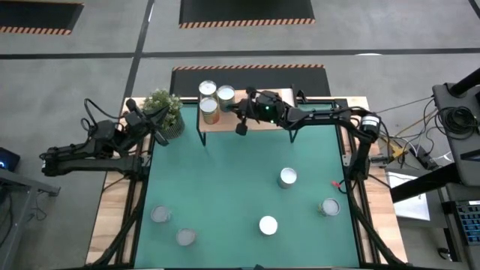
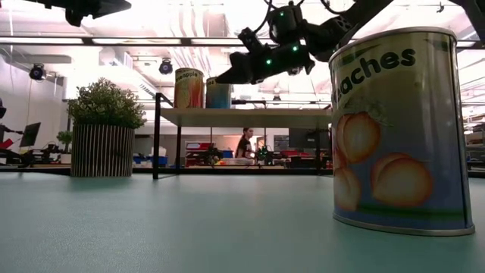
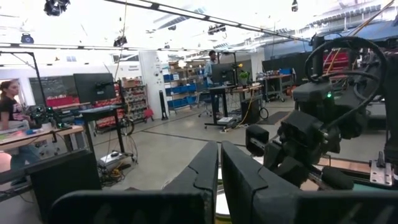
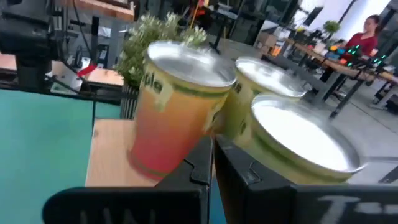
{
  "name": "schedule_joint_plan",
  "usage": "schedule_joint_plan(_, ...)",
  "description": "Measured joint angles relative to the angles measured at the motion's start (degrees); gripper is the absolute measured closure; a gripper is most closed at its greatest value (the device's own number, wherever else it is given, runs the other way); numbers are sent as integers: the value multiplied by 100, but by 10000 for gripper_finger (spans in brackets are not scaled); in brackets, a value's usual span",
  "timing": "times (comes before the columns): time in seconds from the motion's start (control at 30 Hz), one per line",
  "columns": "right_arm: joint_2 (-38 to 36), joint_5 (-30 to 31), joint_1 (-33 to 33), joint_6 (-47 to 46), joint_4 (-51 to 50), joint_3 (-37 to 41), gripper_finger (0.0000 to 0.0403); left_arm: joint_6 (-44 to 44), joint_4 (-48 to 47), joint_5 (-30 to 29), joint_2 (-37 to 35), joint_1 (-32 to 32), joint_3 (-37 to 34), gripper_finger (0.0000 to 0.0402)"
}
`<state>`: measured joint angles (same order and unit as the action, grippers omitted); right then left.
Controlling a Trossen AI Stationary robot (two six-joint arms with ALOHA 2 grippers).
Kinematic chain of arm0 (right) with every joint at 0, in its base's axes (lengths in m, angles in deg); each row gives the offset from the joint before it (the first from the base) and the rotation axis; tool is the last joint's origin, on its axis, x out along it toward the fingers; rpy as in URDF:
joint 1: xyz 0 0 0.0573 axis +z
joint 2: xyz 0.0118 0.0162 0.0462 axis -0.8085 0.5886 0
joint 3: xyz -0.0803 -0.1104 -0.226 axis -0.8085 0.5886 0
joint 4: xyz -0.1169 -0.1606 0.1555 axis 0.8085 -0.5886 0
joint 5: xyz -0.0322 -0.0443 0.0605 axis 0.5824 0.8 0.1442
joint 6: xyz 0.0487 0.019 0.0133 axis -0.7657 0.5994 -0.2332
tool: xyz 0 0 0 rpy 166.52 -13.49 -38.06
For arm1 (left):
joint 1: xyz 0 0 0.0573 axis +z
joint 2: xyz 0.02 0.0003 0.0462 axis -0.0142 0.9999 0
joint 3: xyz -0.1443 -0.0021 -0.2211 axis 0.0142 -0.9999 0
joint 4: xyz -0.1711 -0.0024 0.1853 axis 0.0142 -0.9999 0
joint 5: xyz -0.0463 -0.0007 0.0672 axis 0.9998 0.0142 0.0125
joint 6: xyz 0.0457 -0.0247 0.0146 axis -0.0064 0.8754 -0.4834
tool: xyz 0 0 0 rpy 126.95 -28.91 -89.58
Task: Pick and place cans onto a shelf
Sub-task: Put the big canned cherries on the shelf
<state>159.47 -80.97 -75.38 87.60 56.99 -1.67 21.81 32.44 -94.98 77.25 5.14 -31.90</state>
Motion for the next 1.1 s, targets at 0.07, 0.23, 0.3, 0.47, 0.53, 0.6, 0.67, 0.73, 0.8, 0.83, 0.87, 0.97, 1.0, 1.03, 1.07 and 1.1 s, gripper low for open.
schedule_joint_plan(0.07, 177, 4, 2, 56, 119, 0, 394, 0, 17, 0, 0, -2, 0, 400)
schedule_joint_plan(0.23, 362, 128, 4, 89, 58, 14, 394, 28, 21, 2, 0, -2, 0, 400)
schedule_joint_plan(0.3, 340, 323, 4, 111, 58, 6, 394, 33, 21, 2, 1, 0, 0, 400)
schedule_joint_plan(0.47, 282, 687, 2, 237, -113, 4, 394, 26, 13, 2, 0, 0, 0, 400)
schedule_joint_plan(0.53, 194, 911, 2, 389, -267, 4, 394, 26, 11, 2, 0, -2, 0, 400)
schedule_joint_plan(0.6, 115, 1122, 4, 541, -485, 4, 394, 25, 13, 2, 0, -2, 0, 400)
schedule_joint_plan(0.67, 62, 1305, 4, 615, -718, 4, 394, 24, 11, 2, 0, 0, 0, 400)
schedule_joint_plan(0.73, -8, 1437, -11, 663, -885, 10, 394, 24, 11, 2, 0, 0, 0, 400)
schedule_joint_plan(0.8, -79, 1451, -17, 617, -887, 11, 394, 24, 11, 2, 0, 0, 0, 400)
schedule_joint_plan(0.83, -104, 1354, -17, 567, -872, 9, 394, 24, 11, 2, 0, 0, 0, 400)
schedule_joint_plan(0.87, -125, 1117, -20, 508, -851, 9, 394, 24, 10, 2, 0, 0, 0, 400)
schedule_joint_plan(0.97, -117, 276, -12, 246, -754, 9, 394, 24, 11, 2, 0, -1, 1, 400)
schedule_joint_plan(1.0, -99, 134, -8, 190, -657, 9, 394, 24, 11, 2, 0, -1, 0, 400)
schedule_joint_plan(1.03, -65, 98, -2, 158, -528, 9, 394, 24, 11, 2, 0, 0, 0, 400)
schedule_joint_plan(1.07, -42, 104, 1, 154, -399, 9, 394, 24, 13, 2, 0, 0, 0, 400)
schedule_joint_plan(1.1, -26, 126, -19, 185, -334, 9, 394, 24, 15, 2, 0, -1, 0, 400)
